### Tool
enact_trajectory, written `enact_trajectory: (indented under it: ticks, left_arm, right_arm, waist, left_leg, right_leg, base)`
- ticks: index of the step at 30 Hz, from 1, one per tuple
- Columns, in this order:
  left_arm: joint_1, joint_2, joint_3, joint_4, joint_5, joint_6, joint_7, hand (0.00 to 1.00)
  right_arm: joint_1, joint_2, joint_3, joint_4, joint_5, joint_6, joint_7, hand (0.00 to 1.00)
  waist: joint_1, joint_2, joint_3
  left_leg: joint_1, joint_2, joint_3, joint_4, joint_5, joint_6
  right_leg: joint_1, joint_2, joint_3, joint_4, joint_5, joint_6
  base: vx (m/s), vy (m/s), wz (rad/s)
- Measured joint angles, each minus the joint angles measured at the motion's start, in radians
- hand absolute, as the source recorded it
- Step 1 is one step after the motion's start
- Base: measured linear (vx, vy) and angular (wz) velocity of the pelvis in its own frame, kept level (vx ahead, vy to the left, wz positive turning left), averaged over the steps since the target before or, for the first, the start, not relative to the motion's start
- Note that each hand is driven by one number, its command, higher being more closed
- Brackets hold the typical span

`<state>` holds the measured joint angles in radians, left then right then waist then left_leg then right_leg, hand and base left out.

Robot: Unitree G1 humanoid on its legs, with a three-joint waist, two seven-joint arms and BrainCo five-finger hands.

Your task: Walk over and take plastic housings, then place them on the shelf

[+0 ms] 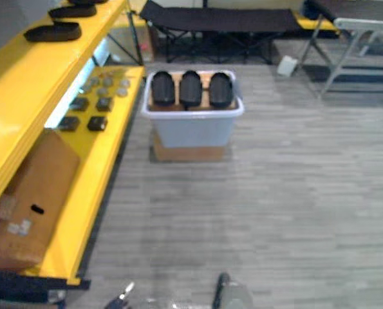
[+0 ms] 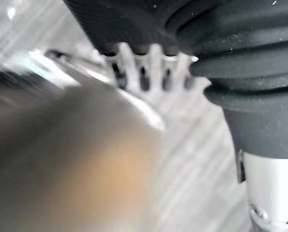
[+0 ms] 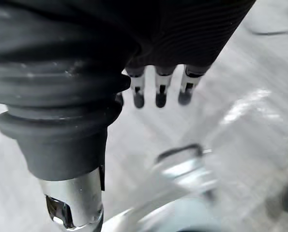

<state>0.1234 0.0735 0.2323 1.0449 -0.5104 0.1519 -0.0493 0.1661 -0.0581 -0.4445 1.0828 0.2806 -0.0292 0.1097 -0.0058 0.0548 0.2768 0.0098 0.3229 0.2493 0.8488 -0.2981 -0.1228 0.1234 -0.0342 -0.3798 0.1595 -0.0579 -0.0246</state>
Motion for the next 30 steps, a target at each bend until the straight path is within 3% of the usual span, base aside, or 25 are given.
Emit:
enact_trajectory:
  ticks: [2,3,5,6,7,8,9,10,11,13,14,15,16,18,19,21,22,23,25,27,28,29,30]
  left_arm:
    - [0.004,-0.007,-0.001,-0.009,0.002,0.001,-0.013,0.00]
    - [0.007,-0.008,-0.001,-0.009,0.009,0.001,-0.018,0.00]
    - [0.022,-0.013,0.002,-0.007,0.017,0.000,-0.021,0.00]
    - [0.041,-0.019,0.002,-0.002,0.021,0.000,-0.023,0.00]
    - [0.069,-0.028,0.003,0.003,0.038,0.000,-0.023,0.00]
    - [0.084,-0.032,0.005,0.003,0.048,0.000,-0.023,0.00]
    - [0.101,-0.028,0.016,0.002,0.057,-0.003,-0.035,0.00]
    - [0.096,-0.015,0.021,0.002,0.058,-0.011,-0.040,0.00]
    - [0.090,-0.012,0.023,0.001,0.058,-0.014,-0.040,0.00]
    - [0.075,-0.002,0.032,0.002,0.067,-0.014,-0.041,0.00]
    - [0.074,0.001,0.032,0.002,0.084,-0.013,-0.041,0.00]
    - [0.073,0.001,0.032,-0.004,0.098,-0.021,-0.038,0.00]
    - [0.061,0.014,0.030,-0.006,0.096,-0.045,-0.026,0.00]
    - [0.039,0.027,0.020,-0.015,0.070,-0.076,-0.013,0.00]
    - [0.024,0.034,0.008,-0.030,0.035,-0.090,-0.010,0.00]
    - [-0.064,0.047,-0.023,-0.088,-0.002,-0.102,-0.002,0.00]
    - [-0.087,0.047,-0.032,-0.097,-0.003,-0.105,0.000,0.00]
    - [-0.133,0.042,-0.048,-0.109,-0.005,-0.105,0.003,0.00]
    - [-0.140,0.023,-0.037,-0.127,-0.034,-0.094,0.005,0.00]
    - [-0.119,-0.001,-0.010,-0.131,-0.036,-0.081,0.007,0.00]
    - [-0.093,-0.016,0.000,-0.124,-0.033,-0.073,0.013,0.00]
    - [-0.080,-0.029,0.006,-0.118,-0.032,-0.063,0.021,0.00]
    - [-0.042,-0.051,0.036,-0.107,-0.032,-0.050,0.035,0.00]
  right_arm:
    - [-0.058,-0.019,0.009,0.002,0.001,-0.030,0.002,0.00]
    - [-0.106,-0.028,0.013,0.000,0.001,-0.042,0.001,0.00]
    - [-0.151,-0.036,0.014,-0.015,0.001,-0.057,-0.006,0.00]
    - [-0.153,-0.044,0.015,-0.026,0.001,-0.057,-0.009,0.00]
    - [-0.142,-0.042,0.028,-0.025,0.001,-0.052,-0.019,0.00]
    - [-0.138,-0.041,0.047,-0.026,0.002,-0.052,-0.023,0.00]
    - [-0.134,-0.035,0.081,-0.025,0.008,-0.046,-0.023,0.00]
    - [-0.144,-0.040,0.088,-0.025,0.013,-0.033,-0.019,0.00]
    - [-0.141,-0.042,0.087,-0.023,0.013,-0.029,-0.018,0.00]
    - [-0.160,-0.044,0.089,-0.019,0.011,-0.021,-0.013,0.00]
    - [-0.161,-0.042,0.089,-0.013,0.011,-0.017,-0.009,0.00]
    - [-0.168,-0.037,0.093,0.005,0.021,-0.008,0.003,0.00]
    - [-0.168,-0.025,0.092,0.023,0.021,0.010,0.018,0.00]
    - [-0.155,-0.009,0.085,0.039,0.019,0.005,0.029,0.00]
    - [-0.154,-0.010,0.082,0.037,0.018,0.006,0.037,0.00]
    - [-0.135,-0.003,0.081,0.042,0.025,0.007,0.039,0.00]
    - [-0.132,-0.004,0.081,0.041,0.031,0.008,0.035,0.00]
    - [-0.124,-0.005,0.077,0.040,0.041,0.009,0.020,0.00]
    - [-0.102,-0.002,0.079,0.022,0.042,0.007,0.013,0.00]
    - [-0.071,0.007,0.084,0.017,0.047,0.006,0.003,0.00]
    - [-0.060,0.013,0.083,0.014,0.063,0.006,-0.004,0.00]
    - [-0.055,0.008,0.083,0.009,0.072,0.007,-0.006,0.00]
    - [-0.036,0.000,0.083,-0.011,0.089,0.007,-0.012,0.00]
  waist:
    - [0.030,0.002,0.000]
    - [0.048,0.002,0.000]
    - [0.058,0.007,0.004]
    - [0.066,0.016,0.012]
    - [0.083,0.019,0.014]
    - [0.091,0.013,0.013]
    - [0.099,-0.005,0.020]
    - [0.097,-0.025,0.021]
    - [0.100,-0.032,0.026]
    - [0.102,-0.045,0.030]
    - [0.101,-0.050,0.031]
    - [0.100,-0.063,0.032]
    - [0.092,-0.077,0.040]
    - [0.077,-0.082,0.045]
    - [0.069,-0.086,0.045]
    - [0.055,-0.086,0.046]
    - [0.048,-0.086,0.046]
    - [0.045,-0.080,0.047]
    - [0.040,-0.073,0.043]
    - [0.044,-0.081,0.023]
    - [0.045,-0.083,0.011]
    - [0.043,-0.071,0.005]
    - [0.044,-0.035,-0.026]
  left_leg:
    - [-0.077,-0.080,0.010,-0.078,-0.008,0.010]
    - [-0.138,-0.145,0.022,-0.200,-0.002,0.017]
    - [-0.190,-0.220,0.034,-0.467,0.083,0.032]
    - [-0.188,-0.244,0.033,-0.635,0.170,0.040]
    - [-0.171,-0.243,0.035,-0.664,0.273,0.048]
    - [-0.159,-0.245,0.041,-0.659,0.311,0.069]
    - [-0.162,-0.254,0.068,-0.619,0.307,0.099]
    - [-0.190,-0.253,0.078,-0.546,0.266,0.156]
    - [-0.205,-0.252,0.081,-0.511,0.241,0.182]
    - [-0.176,-0.260,0.097,-0.485,0.177,0.197]
    - [-0.143,-0.266,0.110,-0.508,0.168,0.199]
    - [-0.086,-0.277,0.127,-0.539,0.144,0.196]
    - [-0.037,-0.287,0.129,-0.547,0.127,0.187]
    - [0.024,-0.292,0.125,-0.564,0.123,0.186]
    - [0.053,-0.290,0.118,-0.573,0.121,0.182]
    - [0.094,-0.279,0.049,-0.601,0.111,0.168]
    - [0.091,-0.278,0.025,-0.599,0.105,0.168]
    - [0.093,-0.269,-0.015,-0.584,0.076,0.156]
    - [0.091,-0.245,-0.055,-0.524,0.012,0.129]
    - [0.091,-0.232,-0.090,-0.468,-0.043,0.096]
    - [0.090,-0.224,-0.110,-0.436,-0.077,0.074]
    - [0.091,-0.209,-0.119,-0.425,-0.092,0.060]
    - [0.090,-0.166,-0.134,-0.408,-0.106,0.033]
  right_leg:
    - [0.062,-0.010,0.017,-0.052,-0.003,-0.004]
    - [0.078,-0.023,0.035,-0.076,-0.008,0.001]
    - [0.102,-0.032,0.051,-0.089,-0.032,0.028]
    - [0.142,-0.030,0.060,-0.098,-0.063,0.037]
    - [0.189,-0.026,0.080,-0.106,-0.094,0.052]
    - [0.209,-0.028,0.086,-0.110,-0.108,0.058]
    - [0.225,-0.043,0.113,-0.113,-0.143,0.044]
    - [0.221,-0.048,0.134,-0.099,-0.161,0.023]
    - [0.218,-0.050,0.136,-0.080,-0.156,0.037]
    - [0.171,-0.081,0.170,0.071,-0.140,0.061]
    - [0.123,-0.102,0.183,0.198,-0.140,0.103]
    - [-0.005,-0.163,0.189,0.488,-0.107,0.262]
    - [-0.097,-0.221,0.167,0.692,-0.104,0.271]
    - [-0.150,-0.257,0.101,0.727,-0.149,0.199]
    - [-0.161,-0.254,0.071,0.664,-0.178,0.198]
    - [-0.180,-0.207,0.053,0.372,-0.184,0.197]
    - [-0.193,-0.203,0.059,0.304,-0.176,0.198]
    - [-0.218,-0.190,0.104,0.168,-0.115,0.166]
    - [-0.228,-0.171,0.142,0.101,-0.061,0.149]
    - [-0.229,-0.159,0.156,0.093,-0.047,0.128]
    - [-0.230,-0.153,0.163,0.105,0.004,0.109]
    - [-0.232,-0.148,0.153,0.132,0.024,0.109]
    - [-0.239,-0.119,0.130,0.172,0.004,0.101]
  base:
    - [0.32,-0.086,-0.34]
    - [0.30,0.014,-0.46]
    - [0.32,0.073,-0.34]
    - [0.34,0.159,-0.26]
    - [0.37,0.188,-0.29]
    - [0.50,0.239,-0.22]
    - [0.45,0.186,0.04]
    - [0.43,0.162,0.11]
    - [0.31,0.089,0.04]
    - [0.46,0.166,-0.20]
    - [0.43,0.195,-0.38]
    - [0.32,0.140,-0.31]
    - [0.32,0.123,-0.15]
    - [0.26,0.054,0.16]
    - [0.32,-0.001,0.33]
    - [0.33,-0.064,0.74]
    - [0.31,-0.139,0.97]
    - [0.25,-0.138,0.72]
    - [0.29,-0.236,0.69]
    - [0.36,-0.324,0.49]
    - [0.36,-0.327,0.33]
    - [0.46,-0.412,0.39]
    - [0.55,-0.396,0.39]
